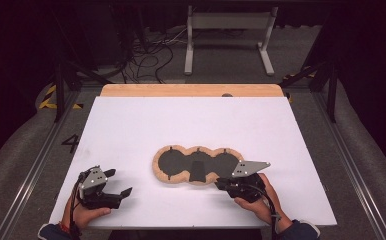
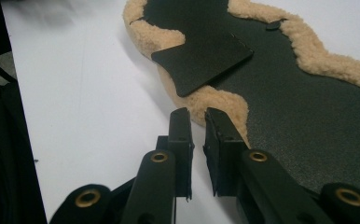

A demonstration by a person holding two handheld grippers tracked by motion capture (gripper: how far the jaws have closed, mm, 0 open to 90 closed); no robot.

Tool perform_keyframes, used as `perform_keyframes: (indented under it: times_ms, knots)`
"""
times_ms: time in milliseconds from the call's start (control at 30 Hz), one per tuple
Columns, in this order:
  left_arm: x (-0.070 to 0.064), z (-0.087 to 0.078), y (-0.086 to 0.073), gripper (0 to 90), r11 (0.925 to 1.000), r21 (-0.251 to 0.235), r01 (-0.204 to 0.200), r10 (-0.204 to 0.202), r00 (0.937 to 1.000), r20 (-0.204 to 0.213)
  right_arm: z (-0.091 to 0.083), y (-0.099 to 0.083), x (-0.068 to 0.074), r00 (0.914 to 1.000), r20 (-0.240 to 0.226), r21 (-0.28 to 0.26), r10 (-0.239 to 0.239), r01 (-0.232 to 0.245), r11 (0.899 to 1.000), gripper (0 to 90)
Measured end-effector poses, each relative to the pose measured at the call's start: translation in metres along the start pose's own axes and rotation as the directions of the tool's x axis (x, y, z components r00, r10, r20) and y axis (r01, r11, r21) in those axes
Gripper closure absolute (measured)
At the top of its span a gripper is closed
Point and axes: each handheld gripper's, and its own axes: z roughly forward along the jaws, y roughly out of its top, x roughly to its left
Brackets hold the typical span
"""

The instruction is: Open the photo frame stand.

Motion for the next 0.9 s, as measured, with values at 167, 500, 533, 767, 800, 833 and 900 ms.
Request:
perform_keyframes:
  times_ms: [167, 500, 533, 767, 800, 833, 900]
  knots:
    - [-0.001, -0.001, -0.001, 11.3, 1.0000, -0.002, 0.003, -0.003, 1.0000, -0.003, 0.007, 0.000, 0.002, 0.9999, -0.011, 0.024, -0.002, 0.003, 1.000, 79.4]
    - [0.001, 0.002, 0.002, 11.3, 0.9999, -0.010, 0.001, -0.001, 1.0000, 0.002, 0.023, 0.001, 0.006, 0.9992, -0.037, 0.077, 0.014, -0.011, 0.997, 75.3]
    - [0.001, 0.002, 0.002, 11.3, 0.9999, -0.010, 0.007, -0.007, 1.0000, 0.004, 0.025, 0.001, 0.007, 0.9991, -0.040, 0.084, 0.013, -0.010, 0.996, 74.8]
    - [-0.001, 0.000, 0.001, 11.3, 0.9999, -0.012, -0.005, 0.005, 1.0000, 0.003, 0.034, 0.002, 0.009, 0.9985, -0.046, 0.096, 0.030, -0.026, 0.995, 70.9]
    - [-0.001, 0.000, 0.001, 11.3, 0.9999, -0.012, -0.005, 0.005, 1.0000, 0.003, 0.034, 0.003, 0.008, 0.9983, -0.046, 0.094, 0.036, -0.031, 0.995, 70.5]
    - [-0.001, 0.000, 0.000, 11.3, 1.0000, -0.006, -0.006, 0.006, 1.0000, 0.002, 0.035, 0.003, 0.008, 0.9979, -0.049, 0.090, 0.042, -0.038, 0.995, 70.1]
    - [-0.001, 0.000, 0.000, 11.3, 1.0000, -0.006, -0.007, 0.007, 1.0000, 0.001, 0.035, 0.005, 0.007, 0.9968, -0.051, 0.081, 0.061, -0.057, 0.995, 69.2]
